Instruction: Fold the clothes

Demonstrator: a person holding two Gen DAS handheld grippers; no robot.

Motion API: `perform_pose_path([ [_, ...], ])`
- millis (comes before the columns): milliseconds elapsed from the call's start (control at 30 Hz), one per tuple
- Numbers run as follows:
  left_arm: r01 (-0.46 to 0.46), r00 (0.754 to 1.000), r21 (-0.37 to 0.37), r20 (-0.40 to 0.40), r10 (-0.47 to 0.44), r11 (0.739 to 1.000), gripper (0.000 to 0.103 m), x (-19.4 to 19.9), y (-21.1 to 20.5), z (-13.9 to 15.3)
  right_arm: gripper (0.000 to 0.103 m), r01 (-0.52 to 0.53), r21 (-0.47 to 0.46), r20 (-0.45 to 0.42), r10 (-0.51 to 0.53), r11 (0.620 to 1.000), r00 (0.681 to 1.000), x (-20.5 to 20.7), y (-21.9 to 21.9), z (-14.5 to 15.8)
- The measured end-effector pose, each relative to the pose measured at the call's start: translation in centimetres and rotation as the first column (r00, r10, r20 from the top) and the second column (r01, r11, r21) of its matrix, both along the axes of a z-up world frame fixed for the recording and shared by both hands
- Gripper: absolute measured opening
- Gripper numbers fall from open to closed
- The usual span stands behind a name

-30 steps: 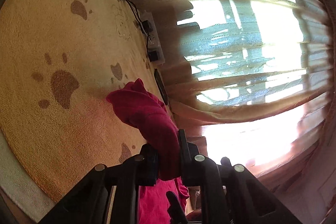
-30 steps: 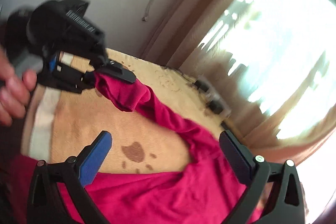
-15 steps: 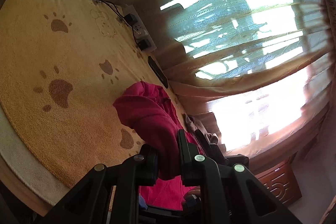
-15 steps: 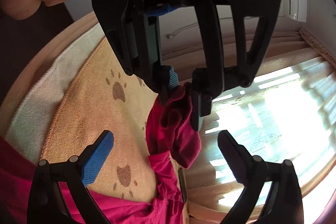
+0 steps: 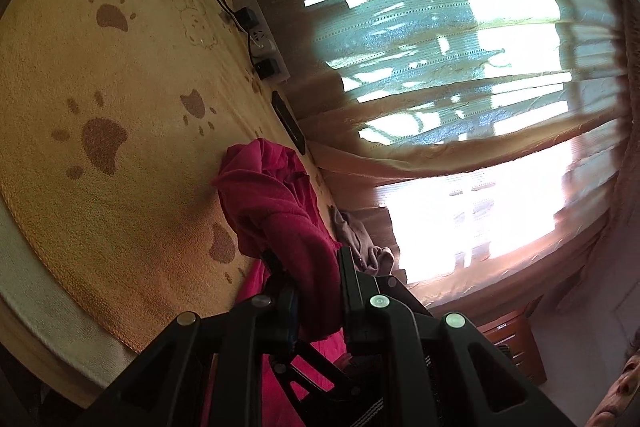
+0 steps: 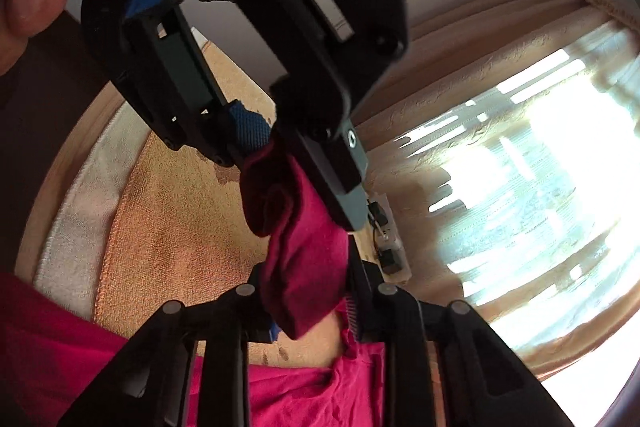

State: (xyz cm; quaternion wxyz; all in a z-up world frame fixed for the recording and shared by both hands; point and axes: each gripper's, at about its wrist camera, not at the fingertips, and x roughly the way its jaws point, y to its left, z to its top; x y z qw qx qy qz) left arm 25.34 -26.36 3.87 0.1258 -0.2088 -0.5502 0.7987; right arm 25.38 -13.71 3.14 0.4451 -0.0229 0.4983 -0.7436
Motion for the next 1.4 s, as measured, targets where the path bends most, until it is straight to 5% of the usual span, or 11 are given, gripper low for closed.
perform_pose_path([
  [100, -0.023, 1.000, 0.016, -0.021, 0.024, 1.000, 0.015, 0.0, -0.2, 0.4, 0.015, -0.004, -0.014, 0.237, 0.007, 1.000, 0.972, -2.4, -0.7, 2.7],
  [167, -0.055, 0.998, -0.004, -0.039, 0.055, 0.998, 0.016, -0.1, -0.5, 1.2, 0.014, 0.010, -0.048, 0.407, 0.011, 0.999, 0.913, -4.9, -1.0, 4.9],
  [367, -0.166, 0.980, -0.038, -0.116, 0.160, 0.985, 0.023, -0.5, -2.0, 3.6, 0.013, 0.117, -0.200, 0.755, 0.077, 0.973, 0.652, -12.4, -1.3, 10.3],
  [467, -0.203, 0.974, -0.050, -0.113, 0.196, 0.978, 0.049, -0.9, -2.3, 3.5, 0.013, 0.212, -0.270, 0.845, 0.126, 0.939, 0.520, -16.8, -0.7, 12.8],
  [633, -0.172, 0.983, -0.033, -0.063, 0.170, 0.984, 0.058, -3.3, -1.9, 1.4, 0.013, 0.397, -0.353, 0.881, 0.158, 0.847, 0.447, -23.4, 2.9, 17.2],
  [800, -0.092, 0.996, -0.041, 0.008, 0.093, 0.995, 0.058, -6.8, -0.4, -0.9, 0.013, 0.604, -0.399, 0.891, 0.137, 0.690, 0.432, -30.6, 10.3, 19.0],
  [900, -0.052, 0.998, -0.044, 0.042, 0.054, 0.998, 0.058, -8.7, 0.4, -1.7, 0.013, 0.712, -0.393, 0.907, 0.116, 0.582, 0.405, -33.6, 17.0, 18.2],
  [1033, -0.018, 0.997, -0.066, 0.073, 0.023, 0.998, 0.058, -10.8, 1.1, -1.8, 0.013, 0.799, -0.342, 0.927, 0.038, 0.495, 0.373, -32.8, 25.9, 15.1],
  [1200, 0.052, 0.993, -0.171, 0.116, -0.033, 0.984, 0.058, -14.5, 3.4, -0.5, 0.013, 0.905, -0.196, 0.975, -0.024, 0.378, 0.221, -32.1, 34.8, 7.3],
  [1300, 0.143, 0.983, -0.295, 0.155, -0.100, 0.945, 0.058, -17.8, 6.3, 0.8, 0.013, 0.944, -0.116, 0.992, -0.011, 0.309, 0.126, -31.3, 38.4, 3.1],
  [1400, 0.243, 0.962, -0.456, 0.226, -0.153, 0.856, 0.058, -21.5, 10.0, 1.5, 0.017, 0.957, -0.088, 0.995, -0.024, 0.276, 0.098, -30.7, 39.9, 1.2],
])
